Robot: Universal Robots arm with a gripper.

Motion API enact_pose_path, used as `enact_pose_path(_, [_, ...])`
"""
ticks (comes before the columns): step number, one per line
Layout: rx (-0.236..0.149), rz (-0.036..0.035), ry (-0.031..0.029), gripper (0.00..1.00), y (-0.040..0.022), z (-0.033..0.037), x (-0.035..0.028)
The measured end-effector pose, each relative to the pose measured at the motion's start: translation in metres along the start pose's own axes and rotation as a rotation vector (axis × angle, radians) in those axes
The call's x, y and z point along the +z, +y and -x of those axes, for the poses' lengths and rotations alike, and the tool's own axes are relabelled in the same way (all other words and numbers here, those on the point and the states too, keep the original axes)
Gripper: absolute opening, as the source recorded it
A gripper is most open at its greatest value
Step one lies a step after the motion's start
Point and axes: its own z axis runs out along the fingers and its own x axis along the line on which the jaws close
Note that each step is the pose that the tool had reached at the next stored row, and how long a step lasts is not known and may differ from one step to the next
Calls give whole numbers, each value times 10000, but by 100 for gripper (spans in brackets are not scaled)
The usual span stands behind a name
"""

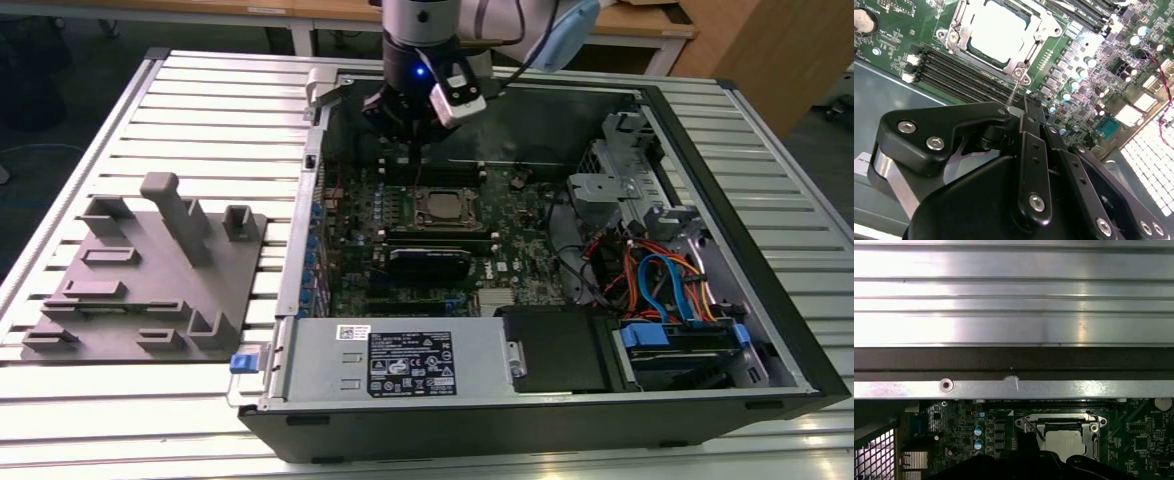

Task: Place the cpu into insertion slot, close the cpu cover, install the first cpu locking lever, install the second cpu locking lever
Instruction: 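Install the first cpu locking lever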

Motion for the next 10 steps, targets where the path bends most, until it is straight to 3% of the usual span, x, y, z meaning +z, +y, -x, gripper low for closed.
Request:
enact_pose_path(8, [3,9,-1,10,-2,65,8])
enact_pose_path(10, [14,123,3,10,-14,76,18])
